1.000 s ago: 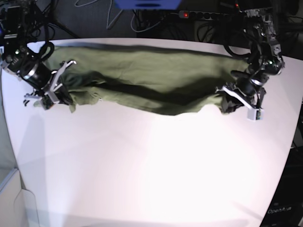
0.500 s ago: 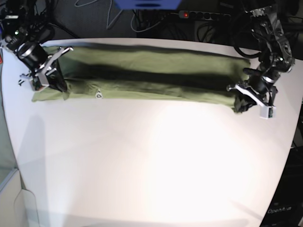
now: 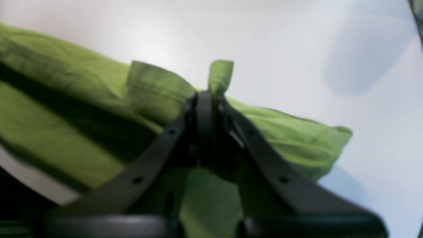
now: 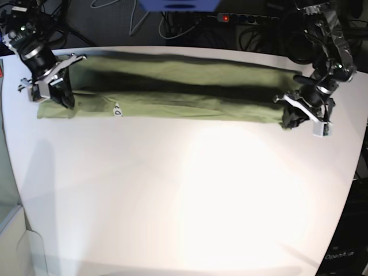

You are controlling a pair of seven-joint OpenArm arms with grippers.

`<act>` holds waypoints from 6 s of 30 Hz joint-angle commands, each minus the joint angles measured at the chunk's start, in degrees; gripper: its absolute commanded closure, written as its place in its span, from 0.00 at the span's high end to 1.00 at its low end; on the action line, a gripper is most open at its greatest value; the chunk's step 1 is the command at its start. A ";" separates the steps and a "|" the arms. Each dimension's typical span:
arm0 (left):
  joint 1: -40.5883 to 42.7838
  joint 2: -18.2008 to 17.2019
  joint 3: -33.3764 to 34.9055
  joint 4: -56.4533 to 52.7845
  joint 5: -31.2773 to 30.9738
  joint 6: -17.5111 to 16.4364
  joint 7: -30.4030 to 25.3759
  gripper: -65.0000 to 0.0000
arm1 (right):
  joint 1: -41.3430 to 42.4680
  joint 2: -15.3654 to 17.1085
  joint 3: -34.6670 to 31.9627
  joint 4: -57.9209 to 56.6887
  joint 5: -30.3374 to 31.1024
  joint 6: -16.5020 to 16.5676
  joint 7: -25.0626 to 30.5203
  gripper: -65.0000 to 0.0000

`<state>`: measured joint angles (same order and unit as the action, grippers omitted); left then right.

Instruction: Fold the T-shirt properly

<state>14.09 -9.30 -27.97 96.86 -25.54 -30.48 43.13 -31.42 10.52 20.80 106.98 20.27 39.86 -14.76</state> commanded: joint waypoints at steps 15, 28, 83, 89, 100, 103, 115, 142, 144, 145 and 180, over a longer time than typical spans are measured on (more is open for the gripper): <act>0.99 -0.59 -0.12 1.03 -0.97 -0.42 -1.24 0.05 | -3.70 -1.69 1.14 -3.81 0.96 0.14 1.71 0.01; 1.43 -0.59 -0.12 1.03 -0.97 -0.42 -1.16 0.05 | -5.28 -2.74 1.05 -3.99 0.96 0.14 -1.98 0.41; 4.15 -1.64 -7.86 0.68 -0.88 -9.52 -0.89 0.45 | -2.56 0.51 16.08 -4.08 0.96 0.14 -7.17 0.48; 1.25 -2.26 -8.30 -4.60 -0.88 -9.52 4.73 0.04 | -2.56 -0.81 15.12 -6.54 0.96 0.14 -7.26 0.20; 1.25 -2.17 -8.39 -6.71 -0.88 -9.52 4.65 0.06 | -0.80 -0.28 13.80 -10.41 0.96 0.14 -7.26 0.01; 1.17 -2.17 -8.39 -6.71 -0.88 -9.52 4.65 0.06 | 0.87 0.51 13.80 -11.37 0.87 0.14 -7.26 0.01; 1.08 -2.08 -8.47 -6.71 -0.88 -9.52 4.91 0.06 | 6.94 4.99 11.42 -21.57 0.87 0.14 -7.26 0.01; 0.46 -1.82 -11.64 -6.71 -0.88 -9.52 5.17 0.06 | 1.66 1.39 9.66 -8.56 0.87 0.14 -7.26 0.01; 0.64 -1.82 -11.64 -6.79 -0.79 -9.52 5.17 0.06 | 1.75 1.39 8.70 -9.00 0.87 0.14 -7.26 0.01; 0.73 -1.82 -11.64 -6.79 -0.79 -9.52 5.17 0.06 | 1.84 1.48 8.26 -9.88 0.87 0.14 -7.26 0.01; -1.38 -2.00 -11.64 -17.43 -1.49 -9.52 5.26 0.59 | 6.76 2.97 6.15 -23.68 0.87 0.14 -7.17 0.01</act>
<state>12.38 -10.79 -39.51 79.22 -29.21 -40.73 46.48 -24.29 12.69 26.85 82.98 22.46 39.83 -20.53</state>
